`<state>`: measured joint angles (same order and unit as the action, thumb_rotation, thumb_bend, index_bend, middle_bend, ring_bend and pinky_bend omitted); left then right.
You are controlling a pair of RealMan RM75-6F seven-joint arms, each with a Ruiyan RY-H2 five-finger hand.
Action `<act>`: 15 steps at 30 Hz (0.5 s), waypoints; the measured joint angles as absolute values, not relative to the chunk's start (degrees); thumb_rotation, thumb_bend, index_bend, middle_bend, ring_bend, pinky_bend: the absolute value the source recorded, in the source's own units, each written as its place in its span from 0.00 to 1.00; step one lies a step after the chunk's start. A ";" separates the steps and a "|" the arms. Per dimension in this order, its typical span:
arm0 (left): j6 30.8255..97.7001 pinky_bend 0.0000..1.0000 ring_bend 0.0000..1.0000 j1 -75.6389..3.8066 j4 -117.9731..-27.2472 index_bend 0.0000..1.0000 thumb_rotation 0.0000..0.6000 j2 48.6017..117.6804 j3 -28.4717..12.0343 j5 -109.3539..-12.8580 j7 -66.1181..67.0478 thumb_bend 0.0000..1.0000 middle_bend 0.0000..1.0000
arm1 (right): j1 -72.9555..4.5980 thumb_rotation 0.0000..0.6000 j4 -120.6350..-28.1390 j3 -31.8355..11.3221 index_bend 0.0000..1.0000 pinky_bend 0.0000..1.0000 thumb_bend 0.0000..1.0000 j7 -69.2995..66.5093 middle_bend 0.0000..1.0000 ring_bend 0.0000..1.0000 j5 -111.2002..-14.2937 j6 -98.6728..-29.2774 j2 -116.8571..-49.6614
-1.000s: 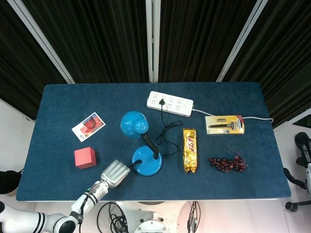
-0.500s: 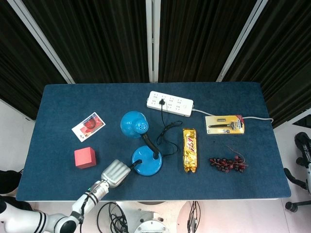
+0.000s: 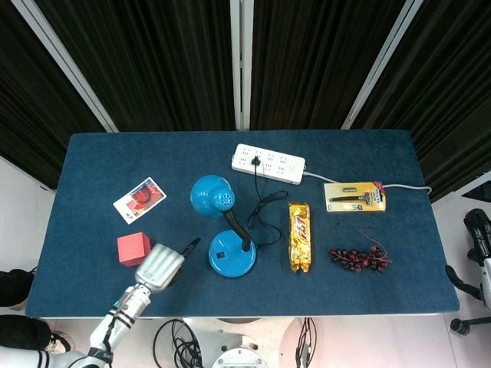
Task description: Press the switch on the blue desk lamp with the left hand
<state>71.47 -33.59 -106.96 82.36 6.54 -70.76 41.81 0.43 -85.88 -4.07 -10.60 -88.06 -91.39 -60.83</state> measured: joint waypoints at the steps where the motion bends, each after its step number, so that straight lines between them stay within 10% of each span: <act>1: 73.26 0.80 0.73 -32.77 -107.04 0.17 1.00 81.67 6.73 -72.37 40.95 0.41 0.77 | 0.44 1.00 -86.01 -4.03 0.00 0.00 0.20 -10.43 0.00 0.00 -88.17 -91.43 -60.81; 7: 91.04 0.70 0.56 -26.39 -101.56 0.44 1.00 78.79 6.23 -85.88 31.32 0.27 0.62 | 0.38 1.00 -87.12 -3.72 0.00 0.00 0.20 -8.88 0.00 0.00 -88.82 -91.46 -60.74; 11: 102.35 0.24 0.06 -21.47 -98.20 0.21 1.00 75.70 4.93 -87.88 22.62 0.05 0.15 | 0.18 1.00 -88.00 -3.37 0.00 0.00 0.20 -6.91 0.00 0.00 -88.85 -90.57 -60.63; 15: 104.51 0.03 0.00 -19.48 -99.04 0.07 1.00 69.76 4.73 -85.19 18.60 0.00 0.00 | -0.30 1.00 -88.99 -2.38 0.00 0.00 0.20 -4.78 0.00 0.00 -88.91 -87.97 -59.93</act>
